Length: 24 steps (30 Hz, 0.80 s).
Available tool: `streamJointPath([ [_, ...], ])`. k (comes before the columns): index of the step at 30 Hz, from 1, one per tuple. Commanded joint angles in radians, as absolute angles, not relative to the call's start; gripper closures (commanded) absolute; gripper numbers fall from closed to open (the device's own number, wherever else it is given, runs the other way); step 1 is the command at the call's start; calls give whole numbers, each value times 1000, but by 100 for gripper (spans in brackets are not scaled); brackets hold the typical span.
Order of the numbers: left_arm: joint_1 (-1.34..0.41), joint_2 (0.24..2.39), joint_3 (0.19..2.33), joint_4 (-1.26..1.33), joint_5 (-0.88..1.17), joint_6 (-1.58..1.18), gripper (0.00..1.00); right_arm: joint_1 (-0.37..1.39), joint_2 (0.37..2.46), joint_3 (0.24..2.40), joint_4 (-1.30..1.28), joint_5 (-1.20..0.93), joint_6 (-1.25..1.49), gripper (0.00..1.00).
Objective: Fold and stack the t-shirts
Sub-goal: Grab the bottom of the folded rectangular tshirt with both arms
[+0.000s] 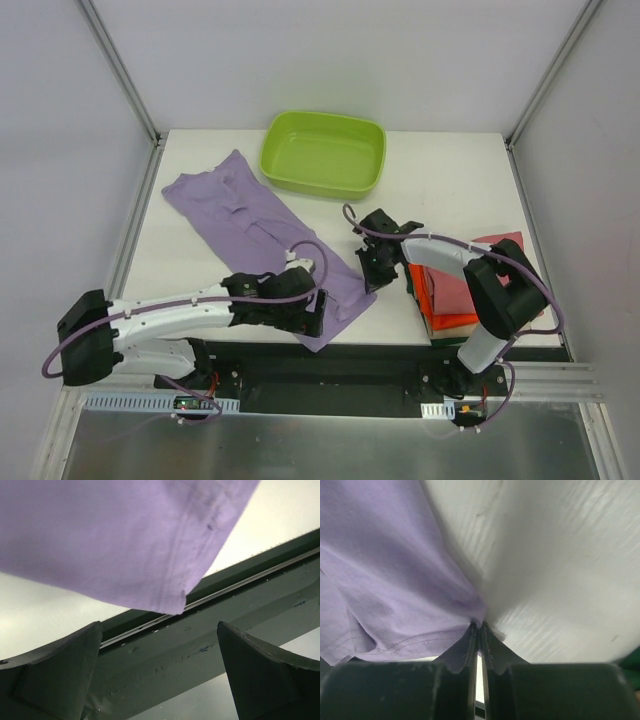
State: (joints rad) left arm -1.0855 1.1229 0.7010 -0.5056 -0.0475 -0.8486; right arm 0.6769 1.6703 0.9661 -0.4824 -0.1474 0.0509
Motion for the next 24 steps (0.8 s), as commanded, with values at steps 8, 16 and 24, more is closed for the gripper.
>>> streamJointPath([
  [8, -1259, 1512, 948, -437, -144, -675, 14, 592, 1686, 1008, -532, -261, -26, 92],
  [16, -1275, 1608, 924, -433, -135, -690, 26, 588, 1674, 999, -522, -287, -23, 92],
  [24, -1299, 1692, 945, -433, -267, -748, 36, 586, 1661, 986, -514, -299, -6, 92],
])
